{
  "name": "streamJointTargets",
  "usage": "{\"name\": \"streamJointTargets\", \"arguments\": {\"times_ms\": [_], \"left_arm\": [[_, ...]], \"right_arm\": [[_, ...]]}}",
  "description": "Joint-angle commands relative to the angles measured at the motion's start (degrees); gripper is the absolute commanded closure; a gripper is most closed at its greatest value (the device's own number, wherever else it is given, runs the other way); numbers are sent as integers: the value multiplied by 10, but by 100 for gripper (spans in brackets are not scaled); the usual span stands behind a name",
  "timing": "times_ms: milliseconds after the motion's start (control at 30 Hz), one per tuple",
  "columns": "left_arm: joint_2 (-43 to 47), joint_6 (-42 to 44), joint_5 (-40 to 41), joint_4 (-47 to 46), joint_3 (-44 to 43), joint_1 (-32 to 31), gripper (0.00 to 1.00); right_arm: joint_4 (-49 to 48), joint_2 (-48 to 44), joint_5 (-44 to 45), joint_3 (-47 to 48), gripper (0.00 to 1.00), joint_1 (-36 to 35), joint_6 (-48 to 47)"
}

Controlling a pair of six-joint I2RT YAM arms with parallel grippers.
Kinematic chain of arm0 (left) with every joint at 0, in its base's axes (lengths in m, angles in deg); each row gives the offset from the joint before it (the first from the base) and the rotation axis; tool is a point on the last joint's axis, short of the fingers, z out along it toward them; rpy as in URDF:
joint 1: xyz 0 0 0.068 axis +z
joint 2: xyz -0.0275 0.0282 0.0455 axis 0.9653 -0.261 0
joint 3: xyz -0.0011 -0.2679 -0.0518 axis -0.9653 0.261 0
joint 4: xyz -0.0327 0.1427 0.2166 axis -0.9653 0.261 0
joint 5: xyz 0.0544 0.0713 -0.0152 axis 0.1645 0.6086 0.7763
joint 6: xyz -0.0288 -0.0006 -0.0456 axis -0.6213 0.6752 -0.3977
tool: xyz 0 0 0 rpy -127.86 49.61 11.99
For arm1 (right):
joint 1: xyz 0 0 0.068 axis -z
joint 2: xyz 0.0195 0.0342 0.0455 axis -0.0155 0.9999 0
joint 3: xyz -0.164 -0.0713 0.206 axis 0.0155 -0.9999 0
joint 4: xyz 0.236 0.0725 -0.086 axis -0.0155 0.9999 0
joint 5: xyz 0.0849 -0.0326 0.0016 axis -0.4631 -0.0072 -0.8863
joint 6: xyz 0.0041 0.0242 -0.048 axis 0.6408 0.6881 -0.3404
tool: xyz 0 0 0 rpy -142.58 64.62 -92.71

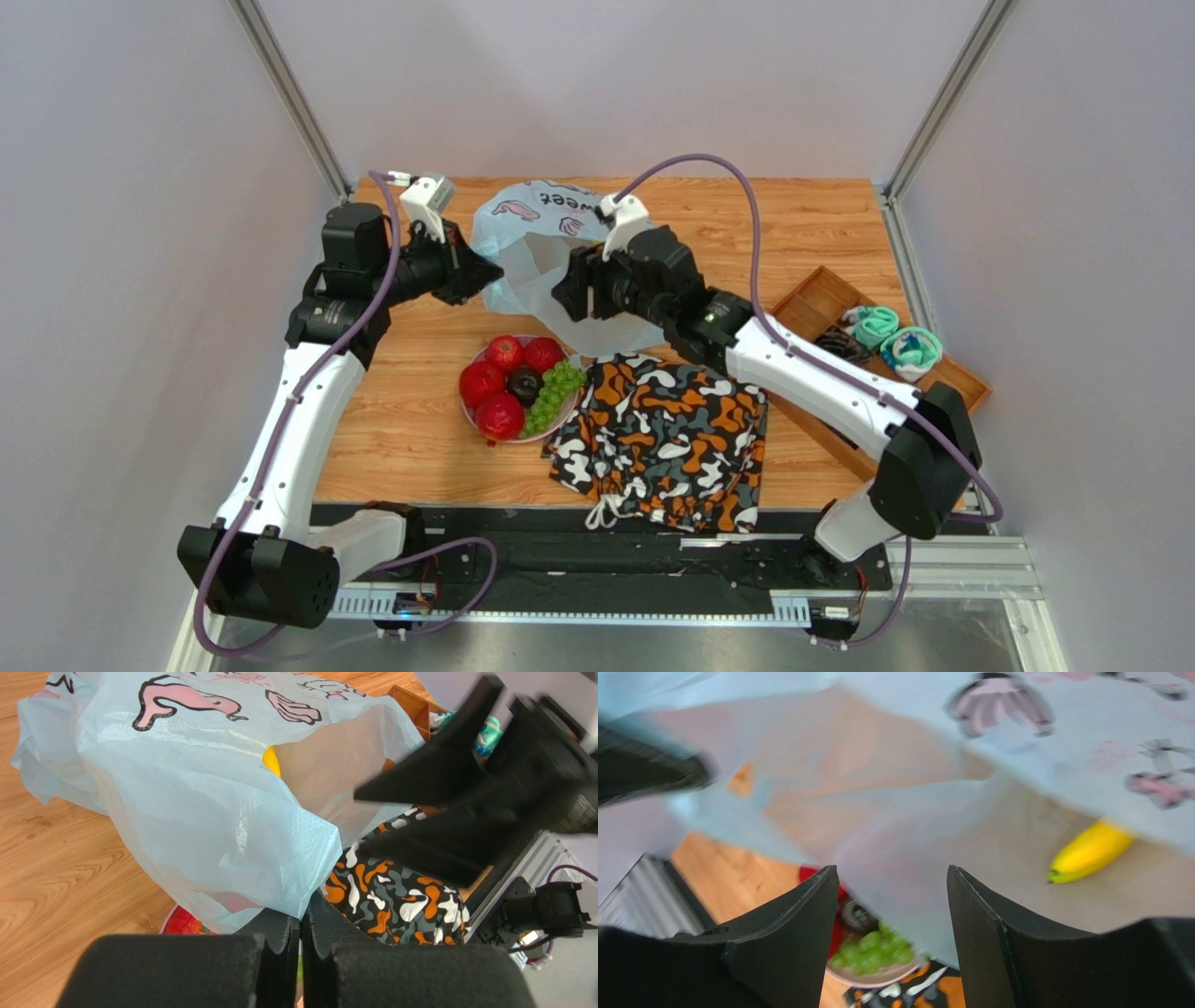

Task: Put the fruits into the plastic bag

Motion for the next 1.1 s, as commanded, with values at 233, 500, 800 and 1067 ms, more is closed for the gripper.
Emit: {"name": "streamJointTargets", "arguments": {"times_ms": [233,500,800,1067], "left_arm": [[-2,8,19,2,0,3,100],[0,8,21,3,0,3,100],[2,11,27,6,0,3,100],[0,11,29,6,0,3,100]], "right_arm": [[-6,-21,12,-78,50,-145,31],[75,63,0,-62,59,-136,117],[67,67,-25,-109,59,-74,155],[12,89,-63,-128,59,-42,167]]}}
